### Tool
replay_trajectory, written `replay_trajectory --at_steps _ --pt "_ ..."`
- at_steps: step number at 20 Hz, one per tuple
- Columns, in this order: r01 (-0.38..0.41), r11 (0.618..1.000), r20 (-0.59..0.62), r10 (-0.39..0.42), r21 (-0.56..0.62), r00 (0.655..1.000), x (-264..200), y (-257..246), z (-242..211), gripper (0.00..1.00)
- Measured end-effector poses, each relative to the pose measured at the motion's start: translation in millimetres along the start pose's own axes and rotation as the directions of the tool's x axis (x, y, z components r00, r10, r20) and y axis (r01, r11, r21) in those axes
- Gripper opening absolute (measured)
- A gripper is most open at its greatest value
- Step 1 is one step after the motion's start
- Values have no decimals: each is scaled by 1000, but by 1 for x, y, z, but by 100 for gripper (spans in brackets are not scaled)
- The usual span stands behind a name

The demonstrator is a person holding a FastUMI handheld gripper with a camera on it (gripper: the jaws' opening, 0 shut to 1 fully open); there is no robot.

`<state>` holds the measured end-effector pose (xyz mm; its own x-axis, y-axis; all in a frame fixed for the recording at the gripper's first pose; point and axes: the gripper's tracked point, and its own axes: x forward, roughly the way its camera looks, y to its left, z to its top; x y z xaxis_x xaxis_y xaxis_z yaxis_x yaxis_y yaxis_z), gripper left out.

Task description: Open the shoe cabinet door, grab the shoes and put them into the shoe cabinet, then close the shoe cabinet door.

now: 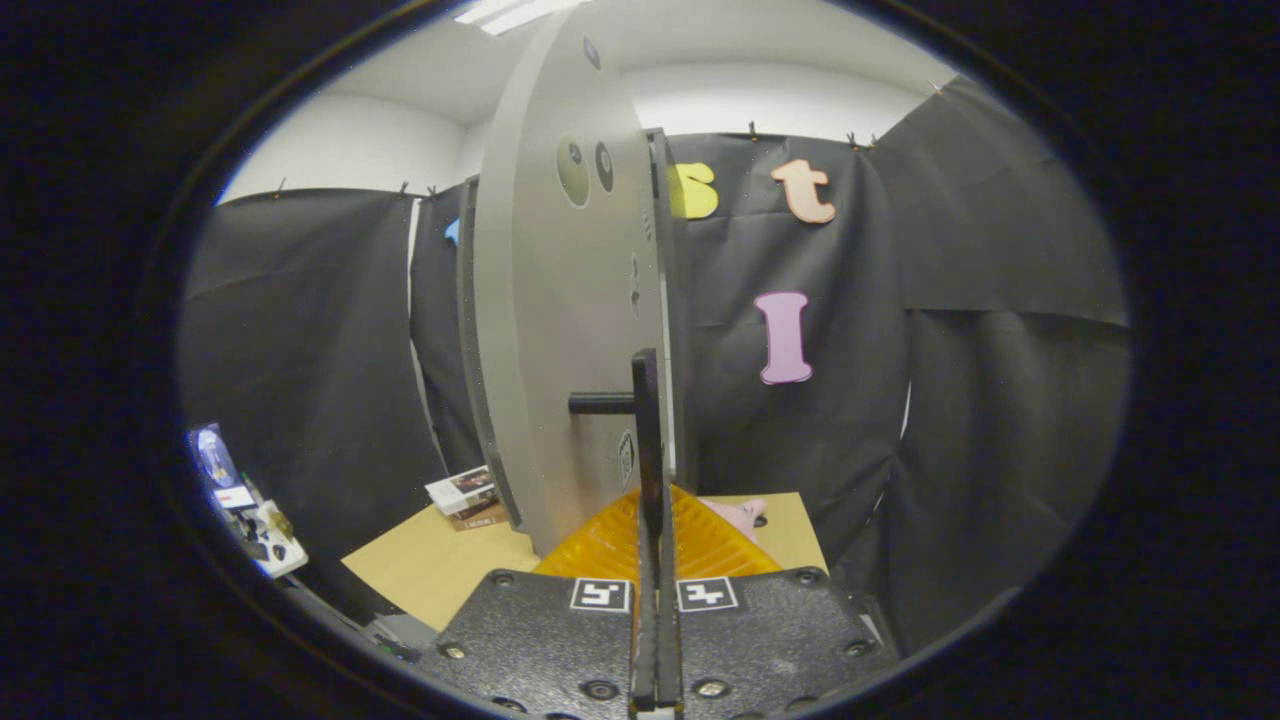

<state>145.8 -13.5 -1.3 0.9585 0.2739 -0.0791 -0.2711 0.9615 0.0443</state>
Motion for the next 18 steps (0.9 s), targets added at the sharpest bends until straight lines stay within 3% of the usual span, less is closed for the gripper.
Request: replay_trajectory --at_steps 4,6,8,11,14,15,18 --pt "-66 997 -7 66 40 998 -4 -1 -3 7" --pt "-61 996 -6 62 67 998 -10 -5 -5 12" --pt "-2 997 7 2 72 1000 -20 -13 -7 26" --pt "169 983 27 -171 65 985 -52 -24 -13 53" --pt "254 964 24 -256 78 966 -76 10 -30 80" --pt "273 959 22 -276 80 961 -83 20 -39 85" --pt "265 961 -21 -264 83 964 -86 74 -79 86"
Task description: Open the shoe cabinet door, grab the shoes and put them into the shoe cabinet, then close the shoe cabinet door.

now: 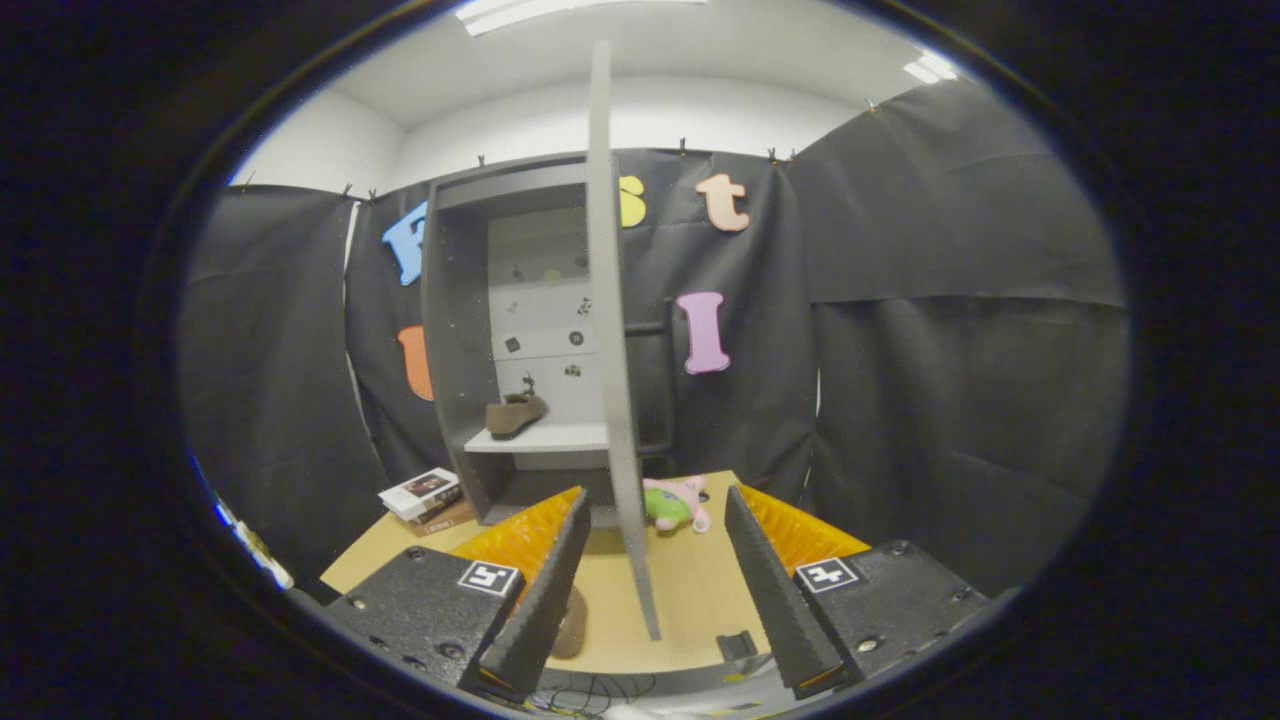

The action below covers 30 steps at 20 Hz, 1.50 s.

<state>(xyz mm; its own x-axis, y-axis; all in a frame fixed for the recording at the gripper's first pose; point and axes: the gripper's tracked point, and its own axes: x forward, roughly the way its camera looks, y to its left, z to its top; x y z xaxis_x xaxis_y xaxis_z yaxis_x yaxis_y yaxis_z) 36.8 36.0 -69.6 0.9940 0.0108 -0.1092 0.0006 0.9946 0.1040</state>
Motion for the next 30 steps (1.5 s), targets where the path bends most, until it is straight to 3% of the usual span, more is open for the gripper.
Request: replay_trajectory --at_steps 5,10,14,19,24,29,30 --pt "-86 995 -117 79 -55 990 21 79 -84 87" --pt "-148 988 -244 134 -41 960 73 125 -177 88" --pt "-155 985 -380 115 -76 918 124 140 -257 88" --pt "-137 990 -507 104 -28 856 186 145 -330 88" --pt "-98 995 -577 93 24 811 245 144 -369 88" --pt "-100 994 -601 107 46 792 293 154 -377 88" --pt "-104 994 -606 107 41 788 297 154 -377 81"
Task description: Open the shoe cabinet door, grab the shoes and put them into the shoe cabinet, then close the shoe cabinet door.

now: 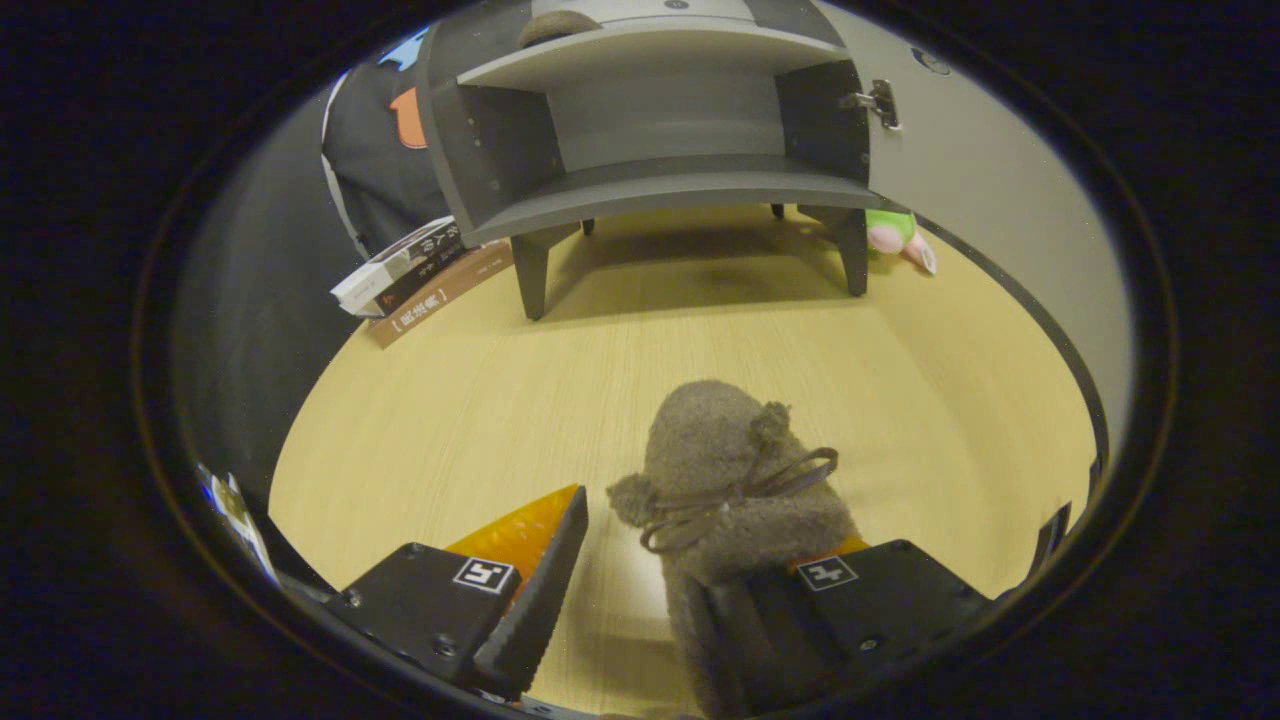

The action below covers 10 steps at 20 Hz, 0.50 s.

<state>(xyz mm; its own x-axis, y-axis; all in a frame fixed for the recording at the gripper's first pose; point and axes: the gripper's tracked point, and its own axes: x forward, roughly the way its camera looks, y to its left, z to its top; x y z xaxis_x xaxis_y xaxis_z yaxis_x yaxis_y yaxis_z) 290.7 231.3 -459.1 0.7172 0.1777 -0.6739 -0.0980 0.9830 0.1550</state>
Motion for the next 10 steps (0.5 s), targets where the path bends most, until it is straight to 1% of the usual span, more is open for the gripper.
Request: replay_trajectory --at_steps 4,5,6,7,8,10 --pt "-34 999 -31 34 -11 999 6 -7 8 53" --pt "-62 998 -39 61 -11 997 5 -6 9 46" --pt "-70 998 -55 70 -1 996 2 -7 10 39" --pt "-67 998 -70 67 7 995 -2 -10 10 25" --pt "-85 996 -77 86 14 993 -8 -9 11 11" --pt "-134 991 -73 134 15 988 -26 -2 20 7"
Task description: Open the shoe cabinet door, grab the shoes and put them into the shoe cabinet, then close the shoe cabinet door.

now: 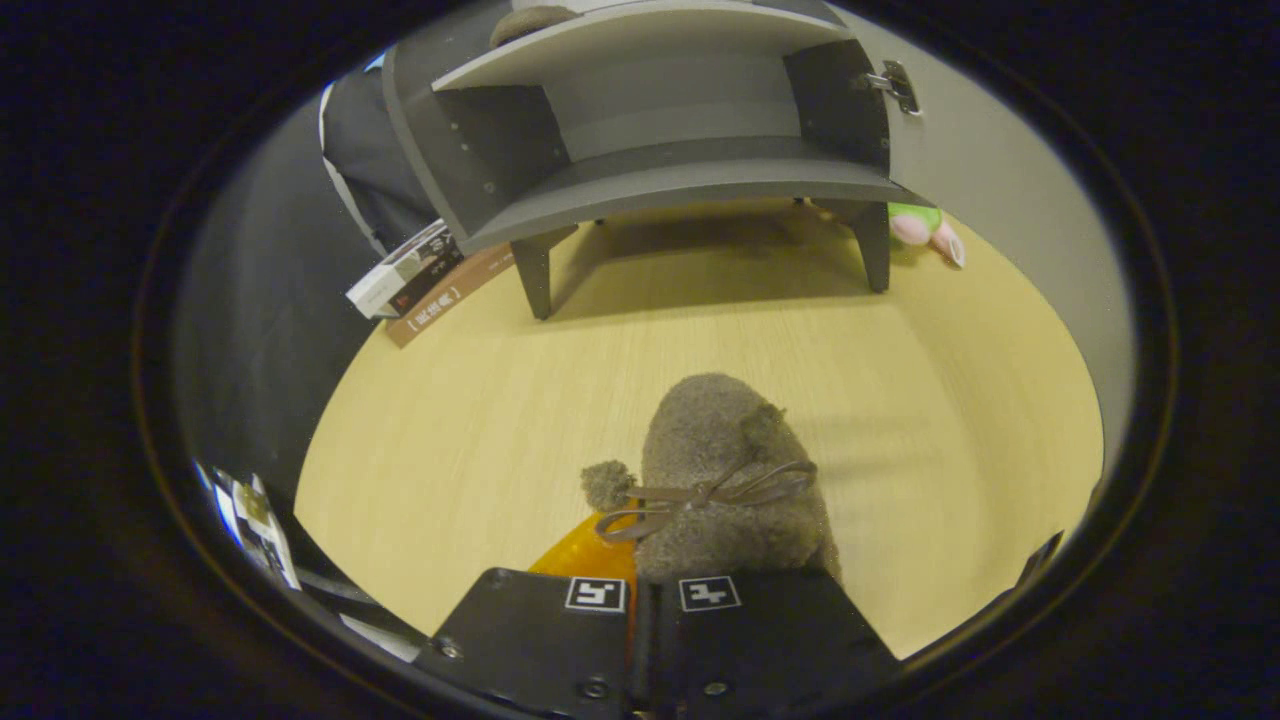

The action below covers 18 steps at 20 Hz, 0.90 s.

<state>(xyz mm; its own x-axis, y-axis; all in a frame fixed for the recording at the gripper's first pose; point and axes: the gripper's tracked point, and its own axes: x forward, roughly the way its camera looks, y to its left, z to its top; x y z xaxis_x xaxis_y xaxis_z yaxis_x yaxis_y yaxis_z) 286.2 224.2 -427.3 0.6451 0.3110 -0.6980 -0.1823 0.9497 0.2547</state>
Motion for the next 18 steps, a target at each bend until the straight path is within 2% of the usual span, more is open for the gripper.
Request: replay_trajectory --at_steps 5,8,12,14,18 --pt "-28 996 105 37 -90 994 -64 23 51 6" --pt "18 985 215 20 -173 976 -102 38 110 6" --pt "44 978 363 34 -204 931 -142 62 194 6" --pt "83 972 438 23 -221 899 -159 67 234 6" --pt "103 975 510 11 -195 860 -169 74 303 6"
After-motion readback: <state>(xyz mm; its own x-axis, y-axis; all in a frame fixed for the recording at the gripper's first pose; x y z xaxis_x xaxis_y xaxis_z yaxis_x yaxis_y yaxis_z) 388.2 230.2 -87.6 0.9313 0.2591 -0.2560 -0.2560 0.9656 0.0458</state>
